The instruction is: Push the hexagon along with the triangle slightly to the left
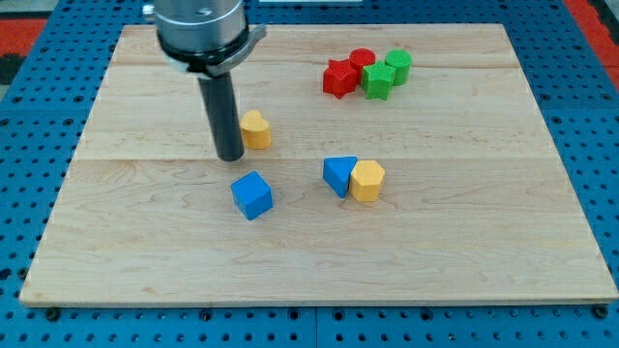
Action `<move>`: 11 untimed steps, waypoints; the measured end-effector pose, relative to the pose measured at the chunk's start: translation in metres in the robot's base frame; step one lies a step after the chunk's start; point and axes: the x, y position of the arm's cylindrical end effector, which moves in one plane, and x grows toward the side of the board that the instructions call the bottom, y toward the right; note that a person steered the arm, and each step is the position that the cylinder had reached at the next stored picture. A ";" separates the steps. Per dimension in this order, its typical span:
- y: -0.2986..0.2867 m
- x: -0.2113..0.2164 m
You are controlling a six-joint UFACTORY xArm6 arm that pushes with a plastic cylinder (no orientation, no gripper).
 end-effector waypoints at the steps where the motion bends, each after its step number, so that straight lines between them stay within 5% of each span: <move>1: 0.048 0.059; 3: 0.071 0.058; 5: 0.280 0.070; 8: 0.155 0.039; 9: 0.179 0.035; 11: 0.105 0.009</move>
